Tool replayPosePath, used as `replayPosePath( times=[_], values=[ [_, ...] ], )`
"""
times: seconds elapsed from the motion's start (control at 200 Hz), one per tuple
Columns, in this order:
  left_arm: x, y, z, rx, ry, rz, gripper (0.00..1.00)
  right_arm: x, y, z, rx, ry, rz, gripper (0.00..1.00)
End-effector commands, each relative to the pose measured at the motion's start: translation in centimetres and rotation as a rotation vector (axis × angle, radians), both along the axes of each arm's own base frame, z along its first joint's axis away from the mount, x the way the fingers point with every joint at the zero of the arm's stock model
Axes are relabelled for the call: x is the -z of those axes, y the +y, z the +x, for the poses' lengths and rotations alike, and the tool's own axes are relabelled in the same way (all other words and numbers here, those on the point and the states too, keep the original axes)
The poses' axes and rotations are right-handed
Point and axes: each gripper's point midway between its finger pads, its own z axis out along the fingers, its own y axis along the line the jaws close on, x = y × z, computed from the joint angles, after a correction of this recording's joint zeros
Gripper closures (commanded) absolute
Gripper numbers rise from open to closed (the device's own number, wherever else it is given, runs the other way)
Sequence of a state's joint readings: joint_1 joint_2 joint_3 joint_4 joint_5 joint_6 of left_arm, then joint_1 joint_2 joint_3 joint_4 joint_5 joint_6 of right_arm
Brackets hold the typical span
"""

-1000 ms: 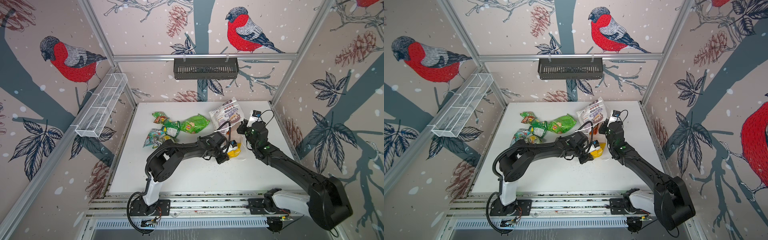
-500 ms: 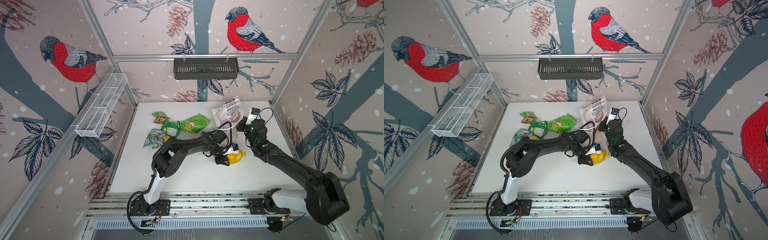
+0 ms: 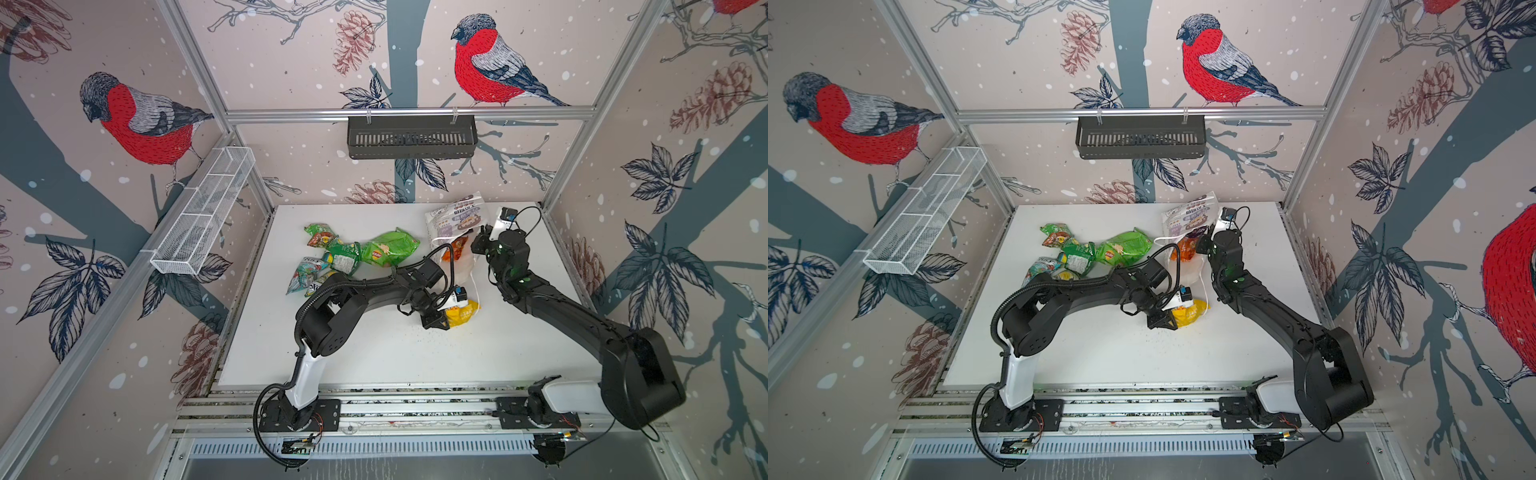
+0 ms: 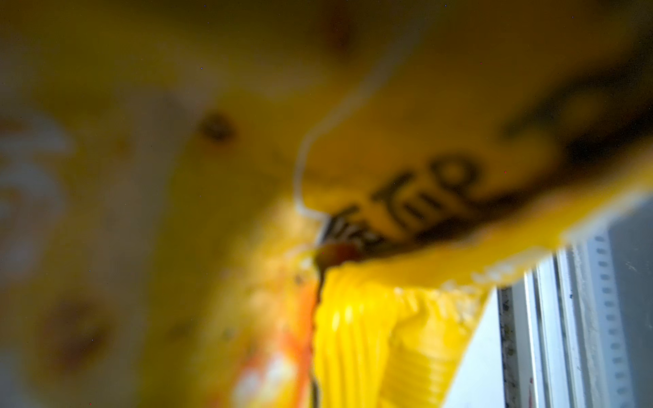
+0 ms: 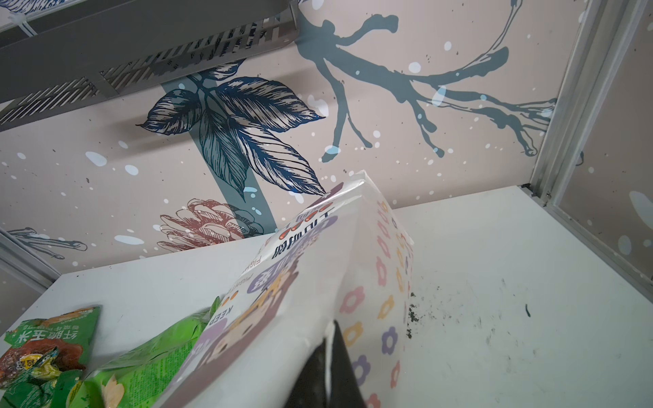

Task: Take the snacks out of the paper bag
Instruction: Place the snack.

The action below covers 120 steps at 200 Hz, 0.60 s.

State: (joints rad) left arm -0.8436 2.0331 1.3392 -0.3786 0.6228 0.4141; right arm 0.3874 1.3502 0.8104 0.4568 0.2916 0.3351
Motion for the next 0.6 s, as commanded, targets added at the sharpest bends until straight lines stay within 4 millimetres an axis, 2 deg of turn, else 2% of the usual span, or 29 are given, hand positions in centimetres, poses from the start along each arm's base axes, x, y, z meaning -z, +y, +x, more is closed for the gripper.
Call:
replayPosePath(
  times=[0.0, 0.31, 0.365, 0.4, 0.42, 0.48, 0.595],
  values=[
    [-0.8, 0.2, 1.3, -0.040, -0.050, -0.033, 1.00, -1.1, -0.9, 0.0, 0.036, -0.045, 0.021, 1.00],
    [-4.2, 2.9, 5.1, -0.236, -0.214, -0.136, 1.00, -0.8, -2.9, 0.0, 0.089, -0.032, 0.058, 1.00],
    [-5.0, 4.0, 6.0, -0.300, -0.228, -0.176, 1.00, -0.6, -3.2, -0.1, 0.095, -0.028, 0.063, 1.00],
    [-6.3, 4.6, 6.7, -0.340, -0.240, -0.228, 1.00, -0.7, -3.3, -0.2, 0.096, -0.029, 0.067, 1.00],
    [-6.1, 5.4, 6.7, -0.365, -0.230, -0.237, 1.00, -0.6, -3.4, -0.3, 0.096, -0.028, 0.067, 1.00],
    [-7.4, 7.1, 8.0, -0.464, -0.245, -0.294, 1.00, -0.6, -3.5, -0.5, 0.098, -0.027, 0.071, 1.00],
    [-9.3, 9.8, 9.3, -0.584, -0.322, -0.341, 1.00, -0.1, -3.8, -0.7, 0.102, -0.016, 0.070, 1.00]
  ],
)
